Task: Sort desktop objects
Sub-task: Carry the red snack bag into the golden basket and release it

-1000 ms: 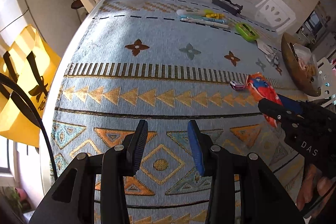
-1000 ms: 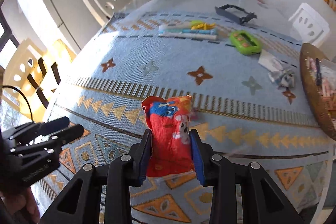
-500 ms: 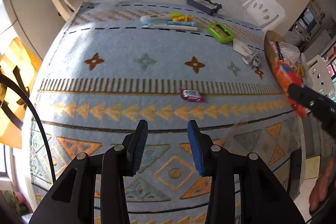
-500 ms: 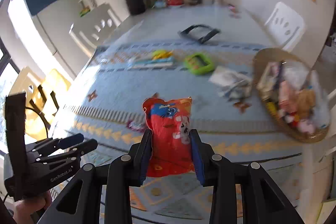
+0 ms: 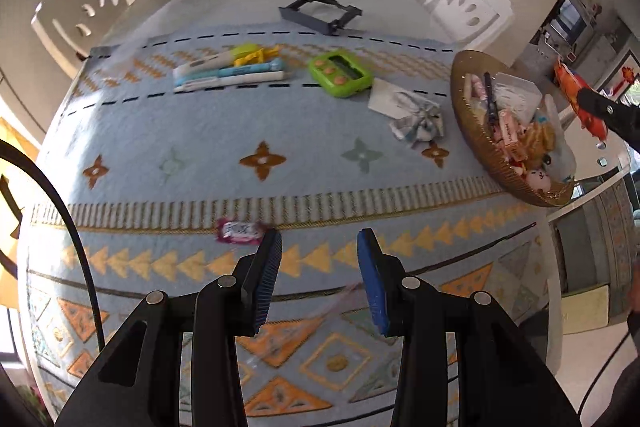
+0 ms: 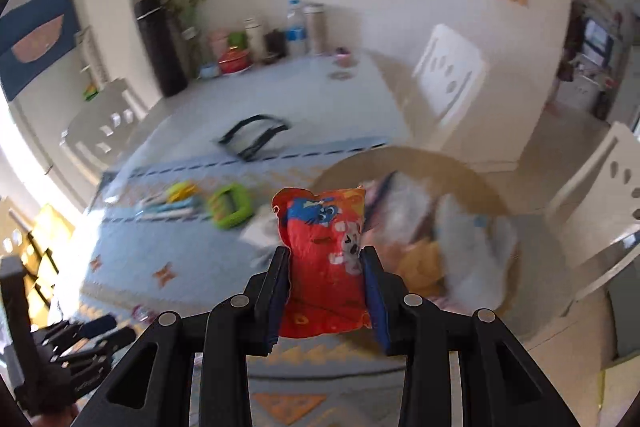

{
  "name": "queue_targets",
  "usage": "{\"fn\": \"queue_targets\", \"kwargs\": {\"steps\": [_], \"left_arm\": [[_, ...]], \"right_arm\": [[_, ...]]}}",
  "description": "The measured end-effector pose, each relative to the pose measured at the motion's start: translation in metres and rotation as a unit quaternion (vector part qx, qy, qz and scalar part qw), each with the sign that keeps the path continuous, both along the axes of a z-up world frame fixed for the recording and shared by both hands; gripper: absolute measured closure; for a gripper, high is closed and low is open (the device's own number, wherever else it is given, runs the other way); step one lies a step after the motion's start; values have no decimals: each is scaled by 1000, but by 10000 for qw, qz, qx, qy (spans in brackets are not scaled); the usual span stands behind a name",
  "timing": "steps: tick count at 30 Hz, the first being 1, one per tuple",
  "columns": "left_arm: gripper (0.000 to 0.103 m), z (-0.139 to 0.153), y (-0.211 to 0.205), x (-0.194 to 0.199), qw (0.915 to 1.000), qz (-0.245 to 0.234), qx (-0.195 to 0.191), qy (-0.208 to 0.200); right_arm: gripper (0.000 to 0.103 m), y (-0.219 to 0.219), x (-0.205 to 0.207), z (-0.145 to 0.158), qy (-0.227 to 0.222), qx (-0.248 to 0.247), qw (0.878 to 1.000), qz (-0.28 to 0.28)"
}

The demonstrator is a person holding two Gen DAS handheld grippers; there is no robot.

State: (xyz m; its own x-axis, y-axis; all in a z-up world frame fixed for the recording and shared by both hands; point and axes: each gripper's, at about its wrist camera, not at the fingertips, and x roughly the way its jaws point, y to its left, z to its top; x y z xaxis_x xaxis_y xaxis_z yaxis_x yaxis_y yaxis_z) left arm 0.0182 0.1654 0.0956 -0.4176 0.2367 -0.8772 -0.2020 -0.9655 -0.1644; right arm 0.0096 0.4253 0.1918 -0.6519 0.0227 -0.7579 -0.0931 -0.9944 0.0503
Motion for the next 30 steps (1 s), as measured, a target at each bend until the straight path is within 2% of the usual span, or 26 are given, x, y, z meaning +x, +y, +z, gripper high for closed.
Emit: {"fn": "queue_targets", "kwargs": {"steps": [6, 13, 15, 17, 19, 30], "left_arm": [[66, 3, 35, -12, 9997, -189, -112, 53], [66, -4, 54, -17, 9993, -291, -249, -48], [66, -7, 55, -18, 9991, -313, -261, -88], [66, -8, 55, -18, 9990, -323, -280, -97], [66, -10, 53, -19, 9990, -324, -290, -108], [66, -17, 28, -14, 9992, -213, -244, -216]], "right_arm": [[68, 49, -27, -6, -41, 44, 9995, -309], [66, 78, -47, -15, -107, -42, 9985, -531], [63, 80, -52, -19, -268, -33, 9982, -531], [47, 82, -49, -20, -323, -119, 9979, -548], [39, 82, -41, -18, -263, -323, 9979, -503], [38, 46, -14, -18, -294, -440, 9983, -247]]}}
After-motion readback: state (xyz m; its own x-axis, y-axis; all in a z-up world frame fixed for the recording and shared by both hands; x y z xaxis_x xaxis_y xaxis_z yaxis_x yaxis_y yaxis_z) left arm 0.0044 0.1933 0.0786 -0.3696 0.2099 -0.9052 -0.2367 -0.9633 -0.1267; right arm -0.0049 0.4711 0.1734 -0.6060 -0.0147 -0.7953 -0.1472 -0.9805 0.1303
